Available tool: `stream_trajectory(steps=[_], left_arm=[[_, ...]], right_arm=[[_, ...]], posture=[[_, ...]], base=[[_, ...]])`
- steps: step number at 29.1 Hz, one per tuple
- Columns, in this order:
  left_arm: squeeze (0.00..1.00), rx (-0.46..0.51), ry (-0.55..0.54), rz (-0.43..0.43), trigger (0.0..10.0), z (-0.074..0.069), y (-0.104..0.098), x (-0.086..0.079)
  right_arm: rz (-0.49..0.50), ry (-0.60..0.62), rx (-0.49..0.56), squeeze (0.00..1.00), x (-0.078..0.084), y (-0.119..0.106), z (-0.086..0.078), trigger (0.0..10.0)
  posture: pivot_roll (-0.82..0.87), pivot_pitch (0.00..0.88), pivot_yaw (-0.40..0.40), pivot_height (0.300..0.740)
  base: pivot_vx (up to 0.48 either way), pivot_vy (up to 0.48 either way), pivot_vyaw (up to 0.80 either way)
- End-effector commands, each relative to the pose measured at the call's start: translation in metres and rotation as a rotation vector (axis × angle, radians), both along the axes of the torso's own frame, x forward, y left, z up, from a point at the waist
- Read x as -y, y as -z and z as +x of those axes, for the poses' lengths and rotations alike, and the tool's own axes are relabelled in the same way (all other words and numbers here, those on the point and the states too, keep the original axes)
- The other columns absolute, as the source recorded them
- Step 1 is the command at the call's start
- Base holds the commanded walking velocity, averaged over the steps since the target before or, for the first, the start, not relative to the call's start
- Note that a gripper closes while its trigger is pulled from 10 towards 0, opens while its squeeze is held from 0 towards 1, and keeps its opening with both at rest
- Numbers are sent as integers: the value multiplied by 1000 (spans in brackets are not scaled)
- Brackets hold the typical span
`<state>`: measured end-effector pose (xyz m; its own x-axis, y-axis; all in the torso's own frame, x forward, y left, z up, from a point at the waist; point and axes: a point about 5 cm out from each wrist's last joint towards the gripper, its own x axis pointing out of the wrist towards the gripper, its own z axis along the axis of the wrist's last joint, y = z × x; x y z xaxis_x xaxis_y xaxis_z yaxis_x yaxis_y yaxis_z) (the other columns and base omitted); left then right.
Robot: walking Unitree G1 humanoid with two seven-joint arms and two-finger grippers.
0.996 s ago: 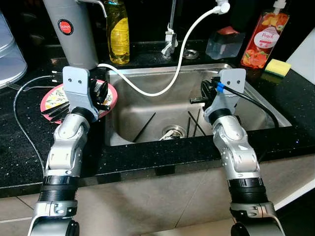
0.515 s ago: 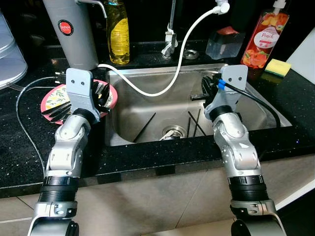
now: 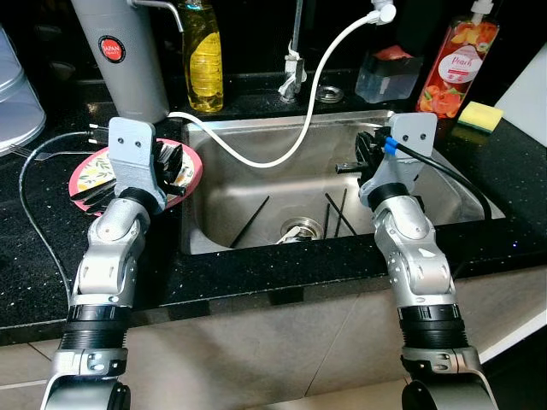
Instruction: Kitchen organization
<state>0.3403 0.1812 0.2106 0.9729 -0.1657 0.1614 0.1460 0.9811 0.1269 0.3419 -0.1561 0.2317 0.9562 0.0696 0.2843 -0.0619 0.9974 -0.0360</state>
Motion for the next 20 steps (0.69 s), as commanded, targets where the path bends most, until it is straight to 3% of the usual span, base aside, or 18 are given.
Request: stream_trajectory(steps=[1,20], left_arm=[[0,-15,17,43,10000,0,5,2],[0,-58,-22,74,10000,2,7,-8]], right_arm=[[-7,3,-14,0,1,4,1,10000],[7,-8,-19,0,-4,8,3,10000]], posture=[[39,0,24,740],[70,0,31,740]], base=[[0,0,0],[0,0,0]])
